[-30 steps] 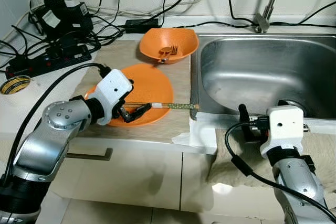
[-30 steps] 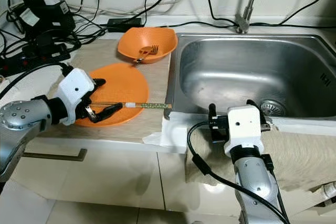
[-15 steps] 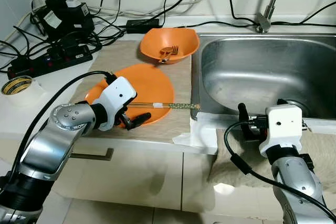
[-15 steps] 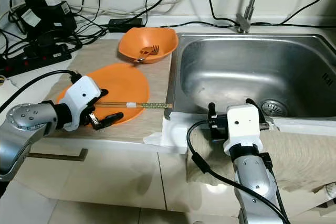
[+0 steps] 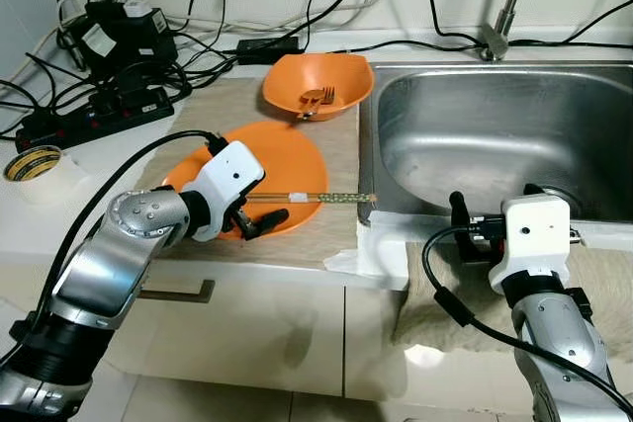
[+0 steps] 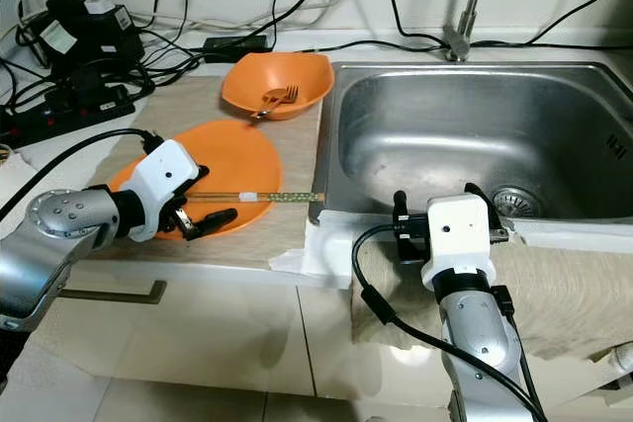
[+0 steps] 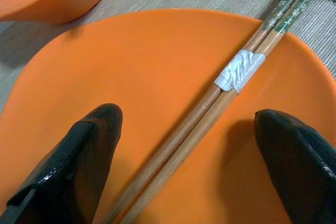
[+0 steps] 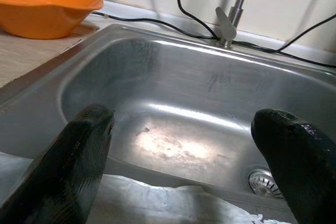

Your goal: Kitchen organization

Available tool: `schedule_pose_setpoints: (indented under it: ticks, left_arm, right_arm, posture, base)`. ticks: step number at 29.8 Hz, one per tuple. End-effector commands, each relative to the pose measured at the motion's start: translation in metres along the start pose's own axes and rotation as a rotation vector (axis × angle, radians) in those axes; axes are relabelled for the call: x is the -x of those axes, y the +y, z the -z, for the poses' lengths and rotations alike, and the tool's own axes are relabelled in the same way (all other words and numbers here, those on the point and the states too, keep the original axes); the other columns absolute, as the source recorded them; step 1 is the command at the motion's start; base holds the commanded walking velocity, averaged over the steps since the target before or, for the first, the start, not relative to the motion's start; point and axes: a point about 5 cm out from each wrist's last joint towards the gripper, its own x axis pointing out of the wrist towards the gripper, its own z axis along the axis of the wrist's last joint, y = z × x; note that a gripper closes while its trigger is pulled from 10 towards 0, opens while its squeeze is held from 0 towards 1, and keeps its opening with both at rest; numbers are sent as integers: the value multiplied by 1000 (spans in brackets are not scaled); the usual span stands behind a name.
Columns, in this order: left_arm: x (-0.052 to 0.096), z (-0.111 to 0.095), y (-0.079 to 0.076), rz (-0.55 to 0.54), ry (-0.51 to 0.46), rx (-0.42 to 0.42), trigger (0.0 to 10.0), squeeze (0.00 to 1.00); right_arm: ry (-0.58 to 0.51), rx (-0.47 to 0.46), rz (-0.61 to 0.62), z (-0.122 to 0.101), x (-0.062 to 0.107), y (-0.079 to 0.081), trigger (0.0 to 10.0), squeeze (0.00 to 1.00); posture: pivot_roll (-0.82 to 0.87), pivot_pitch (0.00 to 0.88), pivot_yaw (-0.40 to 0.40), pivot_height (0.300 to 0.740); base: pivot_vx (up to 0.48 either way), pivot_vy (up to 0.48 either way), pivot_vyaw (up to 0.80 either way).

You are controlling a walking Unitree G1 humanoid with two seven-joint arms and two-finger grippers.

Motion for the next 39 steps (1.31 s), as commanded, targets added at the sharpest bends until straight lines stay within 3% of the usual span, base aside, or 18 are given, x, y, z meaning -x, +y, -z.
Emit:
schedule_pose_setpoints:
  ticks: [1, 19, 20, 21, 22, 24, 25, 27, 35, 36, 38, 39]
  left_arm:
    - [-1, 8, 0, 14, 60, 15, 10000, 0]
    - [-5, 19, -6, 66, 123, 113, 10000, 0]
    - [-5, 20, -6, 73, 126, 125, 6510, 0]
    - [-5, 20, -7, 78, 127, 134, 6510, 0]
    - [-5, 21, -7, 83, 129, 147, 4510, 0]
    - [-6, 22, -7, 89, 134, 171, 4863, 0]
    - [-6, 23, -7, 96, 139, 189, 7098, 0]
    - [-7, 24, -9, 115, 147, 220, 8471, 0]
    - [-8, 32, -10, 145, 200, 252, 9333, 0]
    - [-8, 33, -10, 146, 204, 252, 7647, 0]
    - [-9, 34, -10, 147, 211, 252, 7020, 0]
    - [-9, 34, -10, 146, 215, 251, 4471, 0]
  right_arm:
    - [-10, 3, 10, -2, -1, -1, 10000, 0]
    - [-13, 7, 12, -3, -1, -1, 10000, 0]
    - [-14, 7, 13, -3, -2, -1, 10000, 0]
    - [-15, 7, 13, -3, -2, -1, 10000, 0]
    - [-16, 8, 14, -3, -2, -1, 10000, 0]
    - [-18, 8, 14, -4, -3, -2, 10000, 0]
    - [-19, 8, 14, -5, -4, -2, 10000, 0]
    - [-22, 8, 14, -5, -4, -2, 10000, 0]
    - [-24, 9, 9, -6, -5, -2, 10000, 0]
    - [-24, 10, 9, -6, -5, -2, 10000, 0]
    - [-23, 10, 10, -6, -5, -2, 10000, 0]
    - [-23, 11, 11, -6, -5, -2, 10000, 0]
  posture:
    - [-23, 0, 96, 736]
    - [-26, 0, 96, 736]
    - [-26, 0, 96, 736]
    - [-26, 0, 96, 736]
    - [-26, 0, 96, 736]
    - [-26, 0, 96, 736]
    - [-25, 0, 96, 736]
    - [-24, 0, 96, 736]
    - [-23, 0, 98, 736]
    - [-23, 0, 98, 736]
    - [-24, 0, 97, 736]
    - [-25, 0, 98, 736]
  base:
    - [0, 0, 0]
    - [0, 0, 0]
    - [0, 0, 0]
    - [0, 0, 0]
    - [0, 0, 0]
    - [0, 0, 0]
    - [0, 0, 0]
    - [0, 0, 0]
    - [0, 0, 0]
    - [0, 0, 0]
    - [0, 0, 0]
    - [0, 0, 0]
